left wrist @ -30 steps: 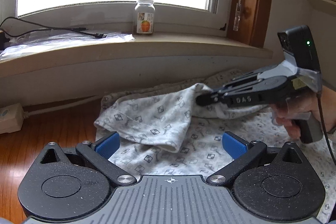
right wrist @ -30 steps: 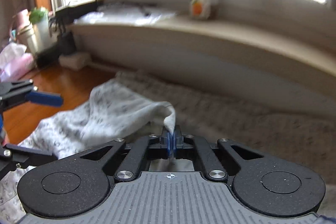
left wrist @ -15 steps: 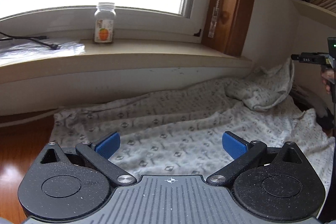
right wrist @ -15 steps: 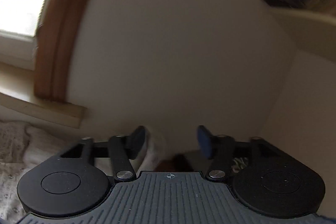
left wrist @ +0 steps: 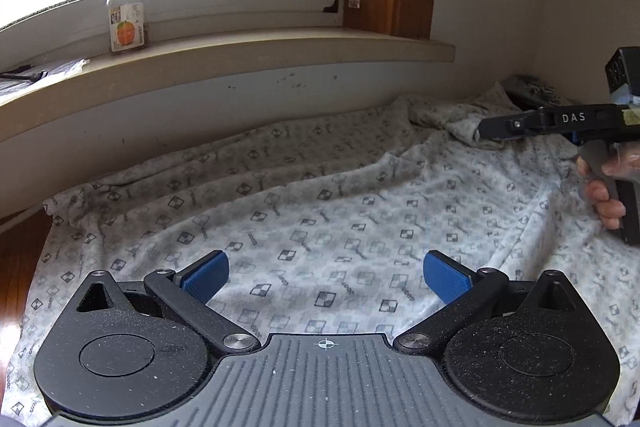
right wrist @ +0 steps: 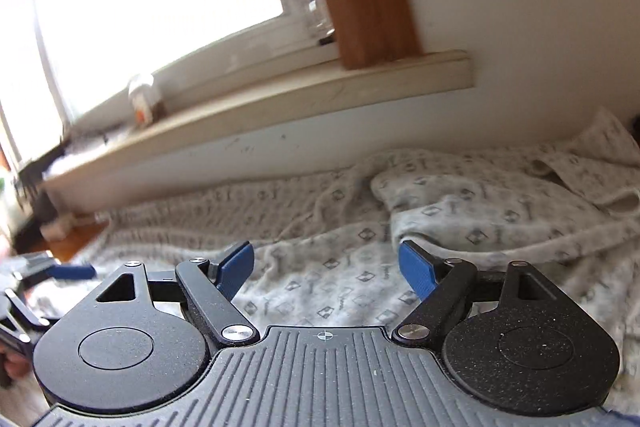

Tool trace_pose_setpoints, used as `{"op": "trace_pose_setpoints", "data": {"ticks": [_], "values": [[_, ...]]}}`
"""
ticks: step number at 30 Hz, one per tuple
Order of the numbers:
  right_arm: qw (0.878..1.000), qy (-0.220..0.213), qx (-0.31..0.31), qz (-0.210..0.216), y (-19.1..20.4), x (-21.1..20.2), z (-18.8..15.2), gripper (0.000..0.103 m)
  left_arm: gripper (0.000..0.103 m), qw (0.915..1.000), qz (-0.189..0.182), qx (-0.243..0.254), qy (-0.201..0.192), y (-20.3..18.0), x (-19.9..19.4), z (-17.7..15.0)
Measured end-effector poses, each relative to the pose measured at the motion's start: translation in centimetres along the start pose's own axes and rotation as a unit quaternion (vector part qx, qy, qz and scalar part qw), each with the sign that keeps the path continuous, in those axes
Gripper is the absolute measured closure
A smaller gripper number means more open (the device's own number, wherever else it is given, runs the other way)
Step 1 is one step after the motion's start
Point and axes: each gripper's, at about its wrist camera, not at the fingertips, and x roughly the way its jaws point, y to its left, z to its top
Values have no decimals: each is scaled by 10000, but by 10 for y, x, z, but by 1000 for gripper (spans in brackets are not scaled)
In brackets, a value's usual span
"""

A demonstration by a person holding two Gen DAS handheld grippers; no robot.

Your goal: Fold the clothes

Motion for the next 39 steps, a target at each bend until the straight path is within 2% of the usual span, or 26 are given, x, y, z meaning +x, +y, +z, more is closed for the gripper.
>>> {"op": "trace_pose_setpoints", "data": {"ticks": [4, 9, 11, 17, 22, 25, 28, 31, 33, 34, 35, 36, 38, 39], "values": [[9993, 354, 140, -30, -14, 2, -6, 23, 0, 9999, -49, -32, 129, -4, -1, -3], [9985, 439, 325, -63, -25, 0, -9, 23, 0, 9996, -84, -126, 218, -9, -4, -8], [9983, 524, 165, -170, -19, 5, -8, 23, 0, 9996, -88, -161, 226, -10, -6, -8], [9939, 773, -650, -452, 5, 19, -9, 19, 0, 9996, 243, -5, -171, 20, -29, 7], [9935, 801, -691, -426, 6, 19, -9, 16, 0, 9976, 630, -73, -266, 79, -46, 22], [9952, 763, -573, -224, 2, 16, -8, 8, 0, 9957, 825, 35, -417, 111, -45, 20], [9975, 545, -451, -57, -3, 9, -2, 2, 0, 9932, 1026, 141, -539, 139, -39, 16], [9990, 230, -383, -26, -7, 1, 9, 1, 0, 9933, 1078, -46, -419, 165, -25, 13], [9990, 124, -430, -35, -8, 1, 18, 3, 0, 9935, 1056, -250, -332, 181, -15, 15], [9987, 159, -485, -74, -8, 5, 23, 9, 0, 9937, 1021, -344, -317, 186, -12, 17], [9982, 226, -541, -132, -8, 10, 28, 19, 0, 9939, 977, -388, -328, 190, -10, 19], [9977, 277, -595, -172, -7, 15, 31, 24, 1, 9943, 922, -374, -371, 191, -8, 20], [9968, 336, -698, -199, -5, 25, 36, 47, 5, 9950, 814, -345, -457, 194, -6, 24], [9963, 366, -750, -212, -3, 30, 38, 48, 8, 9953, 759, -331, -500, 195, -5, 26]]}}
